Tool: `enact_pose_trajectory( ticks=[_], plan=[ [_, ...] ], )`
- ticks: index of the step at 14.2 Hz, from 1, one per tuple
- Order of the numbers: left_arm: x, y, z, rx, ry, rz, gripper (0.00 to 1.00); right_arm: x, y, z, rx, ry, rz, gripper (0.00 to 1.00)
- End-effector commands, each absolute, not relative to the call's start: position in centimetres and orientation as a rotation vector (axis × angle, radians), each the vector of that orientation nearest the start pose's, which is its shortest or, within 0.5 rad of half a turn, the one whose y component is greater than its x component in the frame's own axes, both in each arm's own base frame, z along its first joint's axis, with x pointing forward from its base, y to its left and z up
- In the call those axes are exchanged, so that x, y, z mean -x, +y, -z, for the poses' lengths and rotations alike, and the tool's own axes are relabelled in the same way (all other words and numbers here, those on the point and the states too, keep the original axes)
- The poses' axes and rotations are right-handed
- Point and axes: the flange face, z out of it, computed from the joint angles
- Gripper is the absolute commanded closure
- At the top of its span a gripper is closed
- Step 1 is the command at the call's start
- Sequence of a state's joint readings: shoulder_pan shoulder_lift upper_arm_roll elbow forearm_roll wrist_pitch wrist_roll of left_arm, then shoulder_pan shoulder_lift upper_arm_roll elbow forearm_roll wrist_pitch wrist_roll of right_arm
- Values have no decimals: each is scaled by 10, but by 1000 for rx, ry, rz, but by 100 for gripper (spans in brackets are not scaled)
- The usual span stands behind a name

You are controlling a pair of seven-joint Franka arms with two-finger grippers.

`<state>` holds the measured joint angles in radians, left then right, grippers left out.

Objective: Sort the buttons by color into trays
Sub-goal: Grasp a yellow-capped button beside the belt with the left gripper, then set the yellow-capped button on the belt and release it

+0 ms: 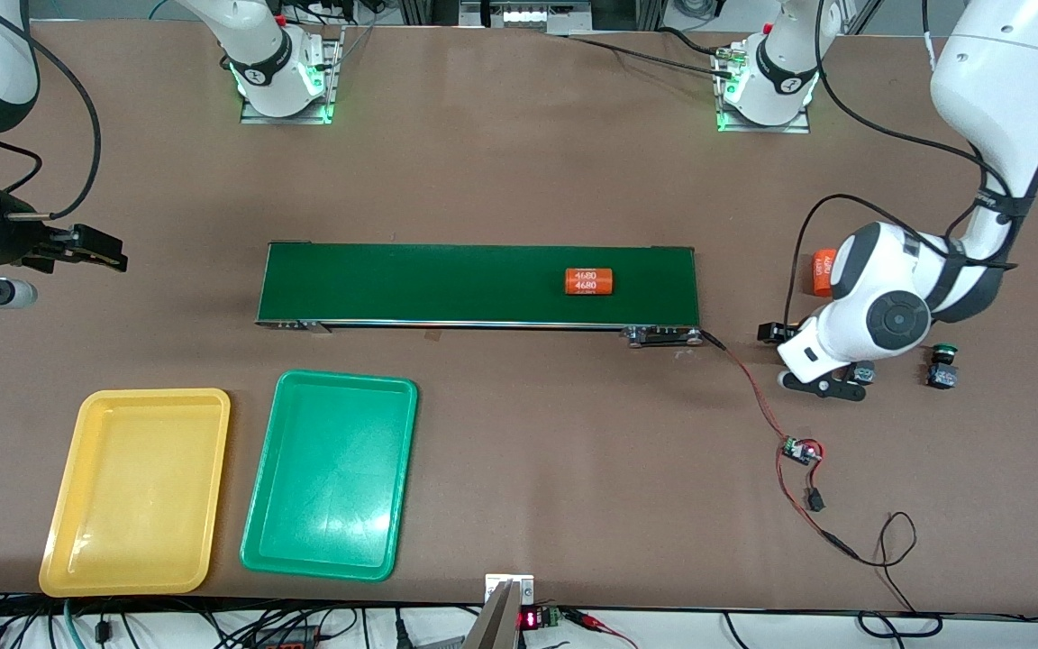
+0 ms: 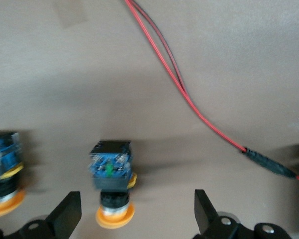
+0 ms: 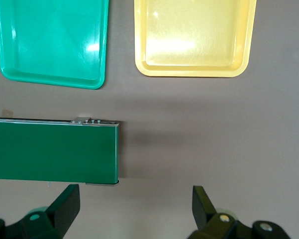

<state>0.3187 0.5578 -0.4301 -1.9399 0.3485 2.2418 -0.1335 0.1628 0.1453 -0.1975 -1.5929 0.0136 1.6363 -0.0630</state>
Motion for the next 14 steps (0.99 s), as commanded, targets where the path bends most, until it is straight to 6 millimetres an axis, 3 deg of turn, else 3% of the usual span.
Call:
enact_pose_trajectory(
  ticks=[1, 4, 7, 8, 9, 11, 12, 14],
  plan=[
    [-593, -49, -202, 3013, 370, -186, 0, -599, -14, -541, 3131, -49, -144, 0],
    [-594, -43, -202, 2987, 390, -168, 0, -599, -14, -541, 3131, -49, -144, 0],
    [-595, -24, -182, 3032, 341, -155, 0, -599, -14, -541, 3131, -49, -144, 0],
    [-595, -23, -178, 3038, 340, -156, 6, -599, -14, -541, 3131, -49, -144, 0],
    [-594, -25, -177, 3037, 344, -162, 46, -599, -14, -541, 3131, -49, -144, 0],
    [-593, -34, -178, 3027, 373, -181, 62, -599, -14, -542, 3131, -49, -141, 0],
    [-593, -35, -178, 3026, 380, -183, 80, -599, -14, -542, 3131, -49, -141, 0],
    [-593, -39, -181, 3024, 387, -181, 86, -599, -14, -541, 3131, -49, -144, 0]
  ],
)
